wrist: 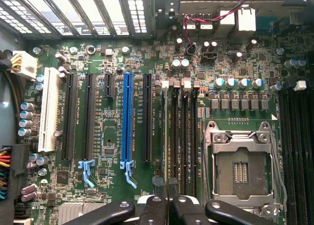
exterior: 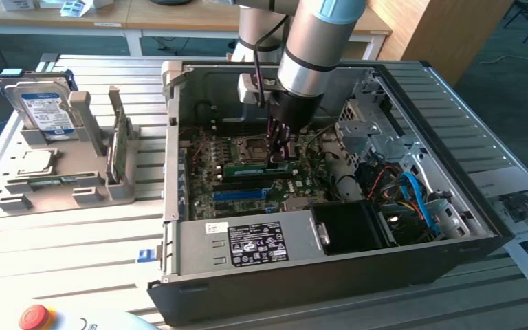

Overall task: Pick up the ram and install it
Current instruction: 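Insert the ram into the slot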

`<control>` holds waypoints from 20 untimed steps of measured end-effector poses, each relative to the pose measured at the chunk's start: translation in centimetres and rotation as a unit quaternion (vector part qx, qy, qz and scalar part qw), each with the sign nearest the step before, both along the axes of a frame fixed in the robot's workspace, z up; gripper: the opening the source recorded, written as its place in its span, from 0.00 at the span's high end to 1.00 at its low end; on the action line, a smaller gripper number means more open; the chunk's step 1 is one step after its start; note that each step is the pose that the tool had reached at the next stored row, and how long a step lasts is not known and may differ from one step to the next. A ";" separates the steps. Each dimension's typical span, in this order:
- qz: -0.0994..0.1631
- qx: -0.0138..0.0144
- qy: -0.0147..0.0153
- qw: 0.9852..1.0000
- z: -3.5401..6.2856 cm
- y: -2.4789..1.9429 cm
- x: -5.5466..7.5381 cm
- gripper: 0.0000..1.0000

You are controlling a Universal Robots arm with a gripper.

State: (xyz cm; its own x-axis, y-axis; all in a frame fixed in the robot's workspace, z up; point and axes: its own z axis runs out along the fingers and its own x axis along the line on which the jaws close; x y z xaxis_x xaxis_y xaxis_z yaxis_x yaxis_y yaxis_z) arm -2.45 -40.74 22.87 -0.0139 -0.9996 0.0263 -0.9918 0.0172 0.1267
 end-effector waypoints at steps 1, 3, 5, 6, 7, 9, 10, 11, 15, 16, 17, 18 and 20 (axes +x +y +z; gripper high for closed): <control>0.000 0.000 0.000 1.000 0.00 0.00 0.0 0.88; 0.000 0.000 0.000 1.000 0.00 0.00 0.0 0.88; 0.000 0.000 0.000 1.000 -0.02 0.00 0.0 0.88; 0.000 0.000 0.000 1.000 -0.03 0.00 0.0 0.88; 0.000 0.000 0.000 1.000 -0.04 0.00 0.0 0.88; 0.000 -0.001 0.000 1.000 -0.05 0.00 0.0 0.88; 0.000 -0.001 0.000 1.000 -0.06 0.00 0.0 0.88; 0.000 -0.001 0.000 1.000 -0.08 0.00 0.0 0.88; 0.000 -0.002 0.000 1.000 -0.17 0.00 0.0 0.88; 0.000 -0.002 0.000 1.000 -0.19 0.00 0.0 0.88; 0.000 -0.002 0.000 1.000 -0.19 0.00 0.0 0.88; 0.000 -0.002 0.000 1.000 -0.19 0.00 0.0 0.88; 0.000 -0.002 0.000 1.000 -0.20 0.00 0.0 0.88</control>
State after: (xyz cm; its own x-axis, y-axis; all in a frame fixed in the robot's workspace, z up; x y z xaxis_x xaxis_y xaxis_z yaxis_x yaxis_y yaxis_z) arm -2.45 -40.74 22.68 -0.0139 -0.9994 0.0311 -0.9918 0.0177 0.1266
